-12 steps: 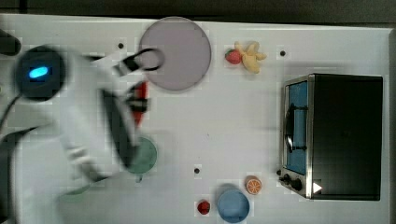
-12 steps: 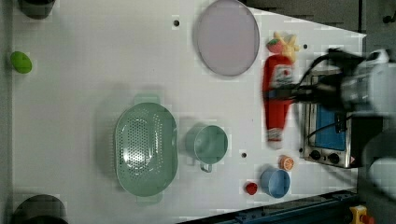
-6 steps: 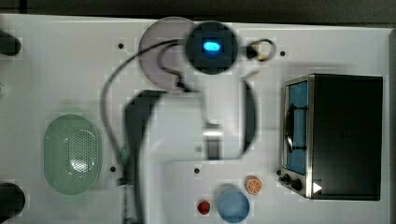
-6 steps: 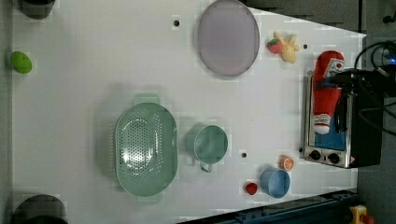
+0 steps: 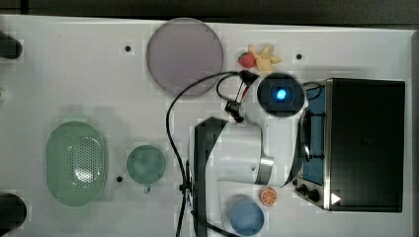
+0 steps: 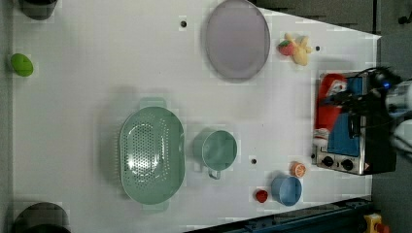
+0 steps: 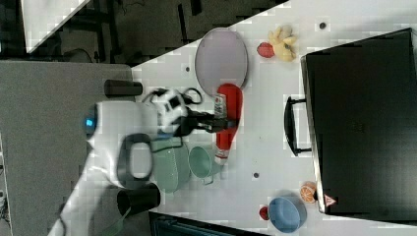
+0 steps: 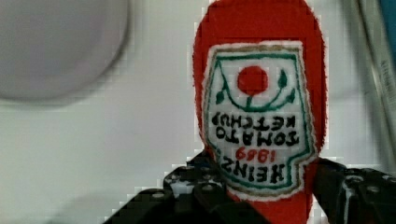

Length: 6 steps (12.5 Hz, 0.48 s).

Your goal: Pick ketchup from strainer and place it on the table

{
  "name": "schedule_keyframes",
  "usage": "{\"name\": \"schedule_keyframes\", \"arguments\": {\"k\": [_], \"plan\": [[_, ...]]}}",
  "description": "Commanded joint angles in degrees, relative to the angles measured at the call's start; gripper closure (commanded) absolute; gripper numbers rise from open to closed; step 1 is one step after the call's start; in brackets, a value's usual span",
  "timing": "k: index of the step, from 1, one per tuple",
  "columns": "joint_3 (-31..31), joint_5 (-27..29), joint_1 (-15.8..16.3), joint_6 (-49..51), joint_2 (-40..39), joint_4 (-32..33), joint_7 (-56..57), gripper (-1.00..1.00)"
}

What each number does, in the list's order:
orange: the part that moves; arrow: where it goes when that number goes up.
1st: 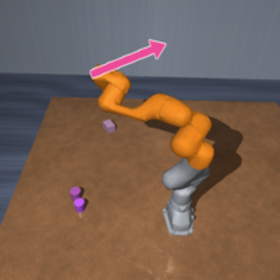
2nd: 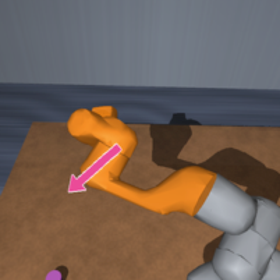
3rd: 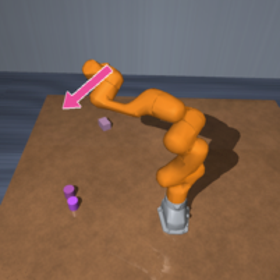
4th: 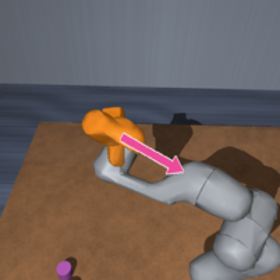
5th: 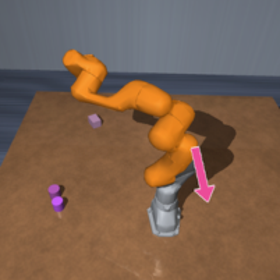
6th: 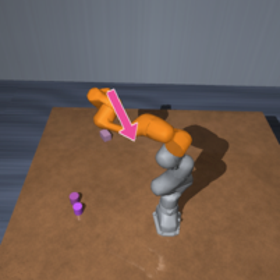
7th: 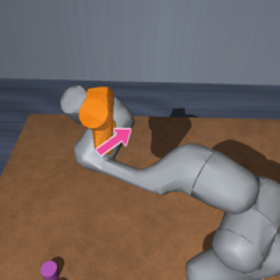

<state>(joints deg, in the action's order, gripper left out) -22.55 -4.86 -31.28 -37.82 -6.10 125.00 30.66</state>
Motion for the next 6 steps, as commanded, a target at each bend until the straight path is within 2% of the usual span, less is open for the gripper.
{"name": "schedule_keyframes", "arguments": {"k": [1,6], "plan": [[-1.8,0.1,2.1,-7.5,-1.6,4.7,2.6,-0.13],[-1.7,0.1,2.1,-15.8,-10.3,6.8,1.7,-0.13]]}}
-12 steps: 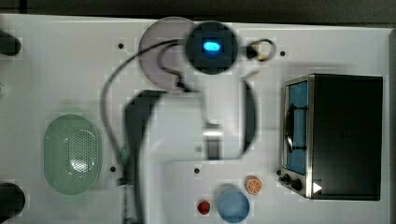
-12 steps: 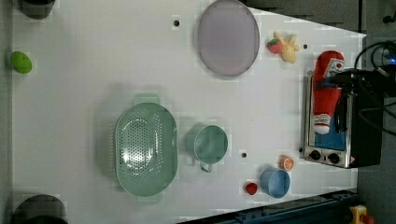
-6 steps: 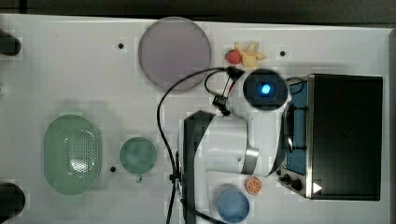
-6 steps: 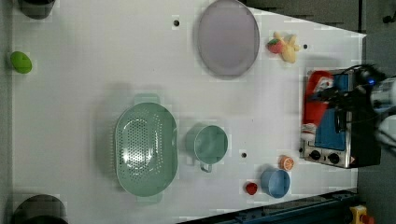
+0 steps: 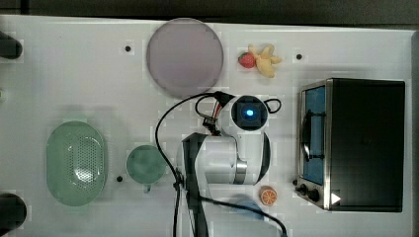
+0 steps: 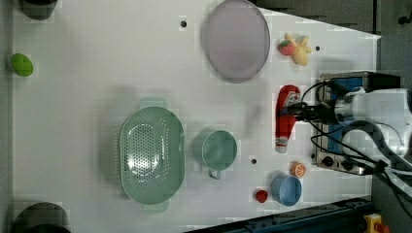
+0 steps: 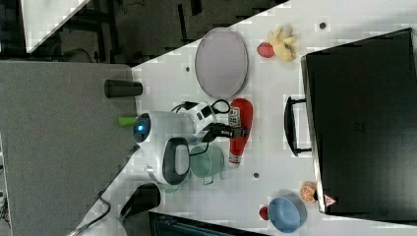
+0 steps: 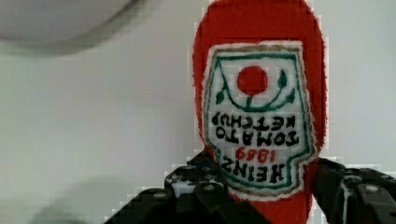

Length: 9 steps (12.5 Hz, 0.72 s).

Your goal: Pick ketchup from strainer and place it on the table

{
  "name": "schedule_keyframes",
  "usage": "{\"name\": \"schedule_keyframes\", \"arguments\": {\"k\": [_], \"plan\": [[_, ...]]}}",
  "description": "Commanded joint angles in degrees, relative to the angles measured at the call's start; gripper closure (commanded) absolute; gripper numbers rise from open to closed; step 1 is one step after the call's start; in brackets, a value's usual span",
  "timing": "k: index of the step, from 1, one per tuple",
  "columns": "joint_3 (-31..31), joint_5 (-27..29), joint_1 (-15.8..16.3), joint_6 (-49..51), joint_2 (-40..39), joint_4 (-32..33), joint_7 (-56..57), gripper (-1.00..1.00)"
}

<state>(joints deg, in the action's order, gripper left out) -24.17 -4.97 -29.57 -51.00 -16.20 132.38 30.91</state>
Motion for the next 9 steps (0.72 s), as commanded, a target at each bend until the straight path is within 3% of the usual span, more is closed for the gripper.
{"name": "schedule_keyframes", "arguments": {"k": [1,4,8,9], "plan": [[0.0,0.2,0.4,-3.5,-1.9,-0.6,1.5,-0.13],[0.7,0.1,0.4,-3.9,-5.0,-0.5,1.4,-0.19],[0.9,0.1,0.4,-3.6,-4.7,-0.8,1.4,-0.98],[0.8,0.1,0.4,-3.2,-3.4,-1.4,1.3,-1.00]]}}
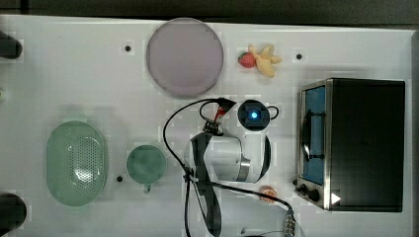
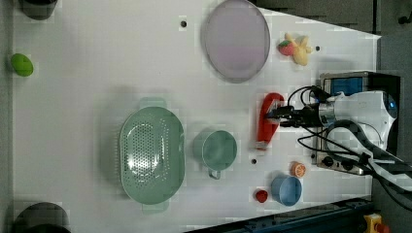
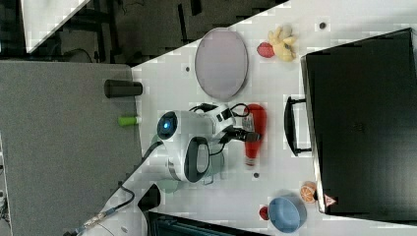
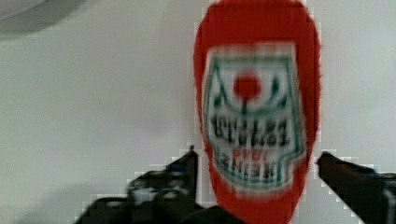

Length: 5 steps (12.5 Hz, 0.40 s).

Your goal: Pick ketchup from strainer and place it on the table

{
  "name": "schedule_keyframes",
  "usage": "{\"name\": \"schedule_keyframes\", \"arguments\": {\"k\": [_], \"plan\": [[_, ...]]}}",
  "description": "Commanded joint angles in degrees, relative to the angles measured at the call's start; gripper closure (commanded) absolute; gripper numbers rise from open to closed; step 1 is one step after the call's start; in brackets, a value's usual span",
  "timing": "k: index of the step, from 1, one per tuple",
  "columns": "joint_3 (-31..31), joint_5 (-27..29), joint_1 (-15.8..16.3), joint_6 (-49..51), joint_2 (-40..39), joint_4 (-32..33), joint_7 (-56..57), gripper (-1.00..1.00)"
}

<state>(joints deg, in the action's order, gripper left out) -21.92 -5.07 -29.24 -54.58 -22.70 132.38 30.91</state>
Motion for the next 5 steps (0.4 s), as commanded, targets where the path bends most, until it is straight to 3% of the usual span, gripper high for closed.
{"name": "schedule_keyframes", "arguments": {"k": [1,5], "plan": [[-1.8,0.2,0.1,0.7,4.8,-2.4,1.4,-1.00],[-3.0,0.3,0.1,8.3,13.3,-10.1,-0.3,-1.00]]}}
